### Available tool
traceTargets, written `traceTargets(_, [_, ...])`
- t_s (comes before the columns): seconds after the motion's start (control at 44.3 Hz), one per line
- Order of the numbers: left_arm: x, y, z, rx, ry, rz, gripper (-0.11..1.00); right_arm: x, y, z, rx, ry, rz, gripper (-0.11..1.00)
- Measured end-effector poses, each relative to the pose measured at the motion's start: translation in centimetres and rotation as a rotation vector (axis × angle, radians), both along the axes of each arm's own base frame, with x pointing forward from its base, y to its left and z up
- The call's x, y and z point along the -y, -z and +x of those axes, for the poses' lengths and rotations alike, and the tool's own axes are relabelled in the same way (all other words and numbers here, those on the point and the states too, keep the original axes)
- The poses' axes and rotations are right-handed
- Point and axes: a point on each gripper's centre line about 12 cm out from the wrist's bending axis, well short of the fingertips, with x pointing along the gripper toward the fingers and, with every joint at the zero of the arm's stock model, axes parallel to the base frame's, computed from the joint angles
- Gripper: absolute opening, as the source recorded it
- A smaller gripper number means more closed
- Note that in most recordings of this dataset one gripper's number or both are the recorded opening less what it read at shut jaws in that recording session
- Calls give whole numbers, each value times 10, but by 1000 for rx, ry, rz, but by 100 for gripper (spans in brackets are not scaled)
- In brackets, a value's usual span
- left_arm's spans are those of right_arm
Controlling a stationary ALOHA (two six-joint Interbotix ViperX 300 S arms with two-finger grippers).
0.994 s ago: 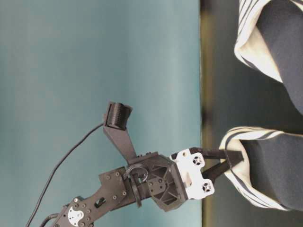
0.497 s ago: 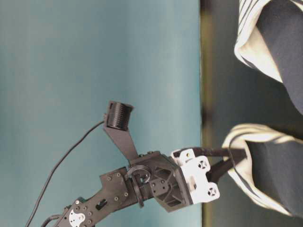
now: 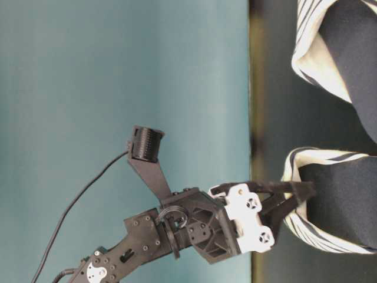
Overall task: Arrange the slippers with the left arm.
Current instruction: 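Rotate the left slipper to point straight forward, then release it, then move the left gripper over to the right slipper's heel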
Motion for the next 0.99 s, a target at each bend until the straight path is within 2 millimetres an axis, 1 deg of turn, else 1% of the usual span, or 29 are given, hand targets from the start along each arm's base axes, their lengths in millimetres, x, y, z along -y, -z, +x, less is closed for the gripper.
traceTargets(0.068, [2,0,0,-2,24,9,86,0,1,0,-1,0,2,0])
traceTargets(0.113, [4,0,0,-6,45,16,89,0,0,0,0,1,3,0])
traceTargets(0.271, [19,-3,5,-1,205,77,87,0,2,0,-3,0,2,0])
traceTargets(0.429, [36,-14,20,73,387,169,87,0,2,-1,-6,0,2,0])
traceTargets(0.474, [37,-19,26,110,417,196,87,0,3,-1,-6,0,1,0])
traceTargets(0.632, [32,-38,43,240,437,261,87,0,4,-1,-7,1,5,0])
traceTargets(0.836, [21,-48,51,276,420,284,87,0,5,-1,-10,5,11,0])
traceTargets(0.994, [22,-55,69,313,463,328,87,0,3,-1,3,4,11,0])
